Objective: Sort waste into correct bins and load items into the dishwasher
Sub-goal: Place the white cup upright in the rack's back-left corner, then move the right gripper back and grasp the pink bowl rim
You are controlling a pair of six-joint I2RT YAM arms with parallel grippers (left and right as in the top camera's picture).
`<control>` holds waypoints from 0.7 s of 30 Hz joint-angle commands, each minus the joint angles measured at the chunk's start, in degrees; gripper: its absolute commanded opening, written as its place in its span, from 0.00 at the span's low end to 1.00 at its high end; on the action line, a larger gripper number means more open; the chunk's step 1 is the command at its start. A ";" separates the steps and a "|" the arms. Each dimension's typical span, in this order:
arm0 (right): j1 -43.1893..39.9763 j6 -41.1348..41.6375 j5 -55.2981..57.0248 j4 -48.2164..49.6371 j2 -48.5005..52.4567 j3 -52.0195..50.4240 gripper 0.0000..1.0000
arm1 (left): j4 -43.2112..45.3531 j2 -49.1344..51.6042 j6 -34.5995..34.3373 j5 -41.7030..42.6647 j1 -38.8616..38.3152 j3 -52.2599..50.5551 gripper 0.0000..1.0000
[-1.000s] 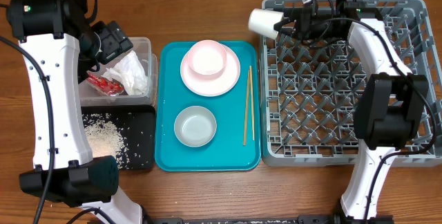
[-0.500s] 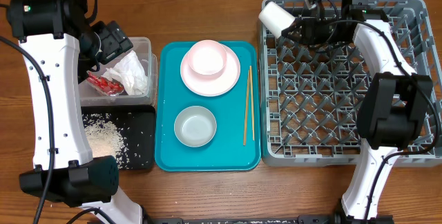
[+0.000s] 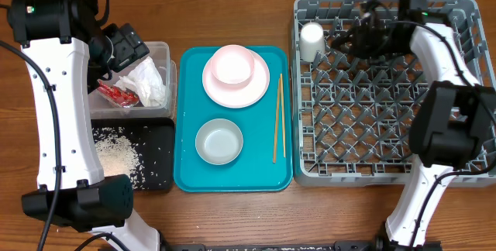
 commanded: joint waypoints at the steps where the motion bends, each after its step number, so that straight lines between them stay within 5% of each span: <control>1: -2.38 4.44 0.50 -0.59 -0.37 -0.04 0.26 | -0.13 -0.50 0.70 0.22 -0.07 0.11 1.00; 12: -1.70 4.42 9.20 -10.16 -8.46 6.99 0.28 | -0.13 -0.50 0.68 0.22 -0.07 0.11 1.00; 21: 13.90 4.42 28.02 -12.44 -15.96 7.76 0.29 | -0.13 -0.50 0.70 0.22 -0.07 0.11 1.00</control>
